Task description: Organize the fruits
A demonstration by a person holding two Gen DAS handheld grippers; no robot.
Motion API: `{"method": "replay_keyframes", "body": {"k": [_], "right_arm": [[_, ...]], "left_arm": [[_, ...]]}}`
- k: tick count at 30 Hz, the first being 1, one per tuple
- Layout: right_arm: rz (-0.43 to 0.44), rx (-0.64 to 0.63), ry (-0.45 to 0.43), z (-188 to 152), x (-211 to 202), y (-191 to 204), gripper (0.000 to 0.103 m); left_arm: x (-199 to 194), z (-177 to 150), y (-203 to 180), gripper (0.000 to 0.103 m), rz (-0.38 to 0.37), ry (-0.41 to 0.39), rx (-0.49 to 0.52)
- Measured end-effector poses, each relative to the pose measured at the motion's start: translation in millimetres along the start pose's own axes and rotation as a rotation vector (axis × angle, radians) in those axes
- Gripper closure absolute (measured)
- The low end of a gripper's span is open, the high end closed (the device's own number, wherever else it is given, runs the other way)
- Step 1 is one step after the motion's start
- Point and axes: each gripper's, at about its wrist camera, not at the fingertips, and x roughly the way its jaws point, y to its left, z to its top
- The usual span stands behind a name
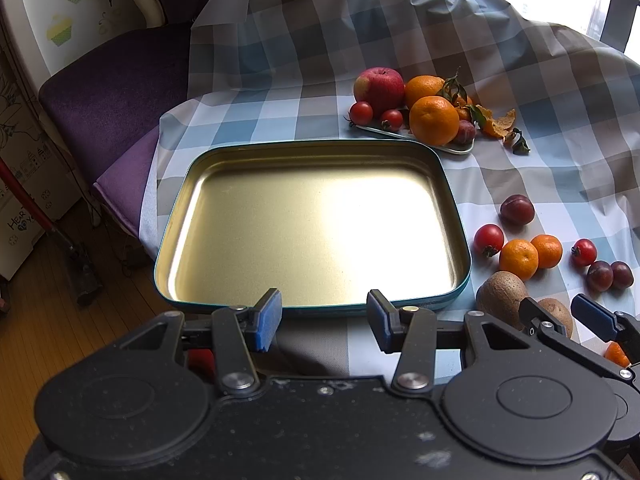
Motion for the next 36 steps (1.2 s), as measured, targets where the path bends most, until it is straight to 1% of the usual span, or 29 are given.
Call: {"method": "replay_keyframes", "body": {"k": [4,7,10,14,17,20,22,25,27,31,34,36], "right_arm": [[0.023,-0.003,0.019,-3,3,1,0.052],[0.032,-0.012,0.012,-4,2,4,0.052],[0.033,-0.024,0.000,-3,0,6,0.052],[0.024,-0.018,0.013,-3,3,5,0.052],[0.035,-0.004,0.045,-3,7,1,0.052],[0.045,0.033,0.075,-3,10,-6,0.052],[0.041,0.057,0.093,-1,11,-11,0.052],[0.036,0.090,0.101,4,9,-24,0.052],[0.021,0.111,0.092,9,6,-33,0.054],[-0.031,0.146,0.074,17,3,-52,0.054],[-0.026,0.172,0.101,21,7,-67,0.055],[-0.024,0.189,0.122,23,11,-74,0.058]], "left_arm": [[1,-1,-1,0.055,-0.001,-0.001,0.000],[1,-2,-1,0.055,0.000,-0.006,-0.001],[0,-2,-2,0.055,0.006,-0.017,-0.001],[-2,-2,-3,0.054,-0.008,-0.032,0.004],[-8,-1,-2,0.053,-0.031,-0.062,0.000],[-17,0,-3,0.052,-0.045,-0.117,0.006],[-24,0,-7,0.049,-0.040,-0.158,0.025],[-29,-1,-16,0.049,-0.032,-0.192,0.065],[-31,0,-22,0.049,-0.041,-0.194,0.090],[-29,6,-38,0.049,-0.047,-0.174,0.125],[-27,8,-53,0.049,-0.072,-0.156,0.161],[-27,10,-64,0.049,-0.094,-0.150,0.193]]}}
